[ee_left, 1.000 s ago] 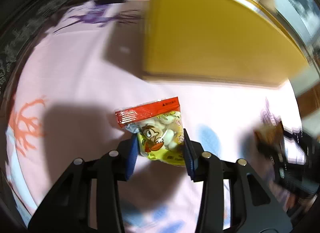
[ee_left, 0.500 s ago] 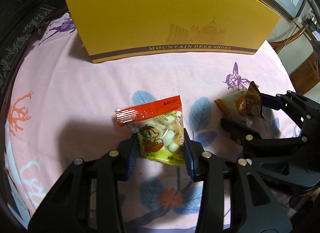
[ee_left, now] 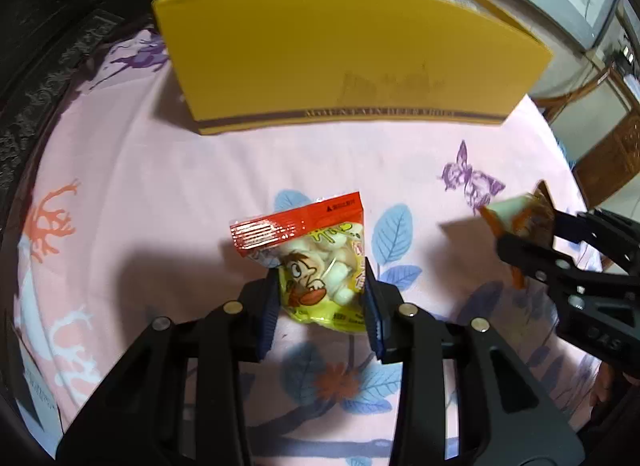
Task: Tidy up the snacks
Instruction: 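Carry both bags over the yellow box and release them inside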
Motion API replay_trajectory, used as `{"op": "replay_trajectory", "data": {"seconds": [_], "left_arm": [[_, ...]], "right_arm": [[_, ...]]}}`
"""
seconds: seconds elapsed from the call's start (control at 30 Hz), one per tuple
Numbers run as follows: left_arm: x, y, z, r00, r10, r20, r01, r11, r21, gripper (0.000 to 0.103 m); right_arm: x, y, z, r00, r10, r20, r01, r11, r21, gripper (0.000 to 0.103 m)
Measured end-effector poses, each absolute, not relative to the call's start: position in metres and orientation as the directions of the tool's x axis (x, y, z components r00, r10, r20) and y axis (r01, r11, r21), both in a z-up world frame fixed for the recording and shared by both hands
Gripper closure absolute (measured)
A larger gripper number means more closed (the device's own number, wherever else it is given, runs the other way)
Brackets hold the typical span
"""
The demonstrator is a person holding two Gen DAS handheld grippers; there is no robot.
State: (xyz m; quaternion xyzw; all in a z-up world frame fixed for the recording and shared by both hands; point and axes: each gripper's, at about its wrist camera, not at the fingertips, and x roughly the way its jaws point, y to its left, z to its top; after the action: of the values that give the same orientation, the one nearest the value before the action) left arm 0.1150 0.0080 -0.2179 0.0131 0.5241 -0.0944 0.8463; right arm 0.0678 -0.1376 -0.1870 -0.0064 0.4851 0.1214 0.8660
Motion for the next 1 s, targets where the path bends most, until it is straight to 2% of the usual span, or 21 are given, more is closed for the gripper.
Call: {"op": "replay_trajectory", "data": {"seconds": [0.23, 0.37, 0.53, 0.9, 0.93, 0.97, 1.0], "left_arm": [[0.134, 0.021, -0.163, 0.502, -0.170, -0.848, 0.095, 0.985, -0.141, 0.067], [0.177, 0.022, -0.104, 0.576, -0.169, -0.800, 0.071, 0.985, -0.157, 0.066], [0.246, 0.009, -0.054, 0.600, -0.157, -0.784, 0.046, 0.986, -0.162, 0.064], [0.287, -0.001, -0.035, 0.616, -0.151, -0.773, 0.046, 0.987, -0.156, 0.062], [0.288, -0.001, -0.034, 0.621, -0.150, -0.770, 0.042, 0.987, -0.158, 0.061], [0.288, 0.001, -0.033, 0.626, -0.149, -0.766, 0.037, 0.986, -0.161, 0.051], [0.288, 0.003, -0.032, 0.635, -0.144, -0.759, 0.027, 0.986, -0.164, 0.028]], "right_arm": [[0.063, -0.139, -0.151, 0.546, 0.220, -0.808, -0.231, 0.967, 0.107, 0.055], [0.094, -0.142, -0.095, 0.636, 0.230, -0.737, -0.221, 0.969, 0.112, 0.054], [0.153, -0.144, -0.030, 0.698, 0.211, -0.684, -0.170, 0.977, 0.128, 0.053], [0.198, -0.158, -0.014, 0.709, 0.194, -0.678, -0.116, 0.980, 0.158, 0.052], [0.199, -0.158, -0.014, 0.709, 0.193, -0.679, -0.115, 0.981, 0.159, 0.050], [0.200, -0.158, -0.014, 0.710, 0.189, -0.678, -0.110, 0.981, 0.158, 0.046], [0.202, -0.158, -0.013, 0.715, 0.180, -0.675, -0.102, 0.983, 0.153, 0.039]]}}
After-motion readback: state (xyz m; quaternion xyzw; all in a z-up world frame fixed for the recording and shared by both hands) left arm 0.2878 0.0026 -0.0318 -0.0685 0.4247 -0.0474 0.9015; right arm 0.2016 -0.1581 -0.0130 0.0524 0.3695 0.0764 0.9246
